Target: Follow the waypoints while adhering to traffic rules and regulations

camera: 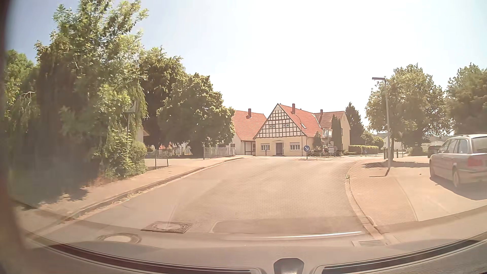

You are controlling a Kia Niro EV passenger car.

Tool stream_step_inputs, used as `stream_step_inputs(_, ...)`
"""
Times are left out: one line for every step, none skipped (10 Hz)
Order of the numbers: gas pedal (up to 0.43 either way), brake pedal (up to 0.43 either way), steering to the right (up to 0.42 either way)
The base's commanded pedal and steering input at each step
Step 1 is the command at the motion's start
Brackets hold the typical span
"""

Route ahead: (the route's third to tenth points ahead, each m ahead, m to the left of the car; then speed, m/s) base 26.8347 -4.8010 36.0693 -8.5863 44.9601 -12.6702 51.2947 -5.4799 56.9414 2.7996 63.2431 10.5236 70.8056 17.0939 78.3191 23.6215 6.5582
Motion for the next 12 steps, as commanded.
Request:
stream_step_inputs(0.067,0.0,0.031)
stream_step_inputs(0.059,0.006,0.031)
stream_step_inputs(0.059,0.006,0.03)
stream_step_inputs(0.059,0.006,0.031)
stream_step_inputs(0.059,0.006,0.033)
stream_step_inputs(0.047,0.006,0.036)
stream_step_inputs(0.039,0.006,0.04)
stream_step_inputs(0.047,0.012,0.048)
stream_step_inputs(0.047,0.006,0.055)
stream_step_inputs(0.047,0.006,0.062)
stream_step_inputs(0.047,0.006,0.071)
stream_step_inputs(0.047,0.006,0.078)
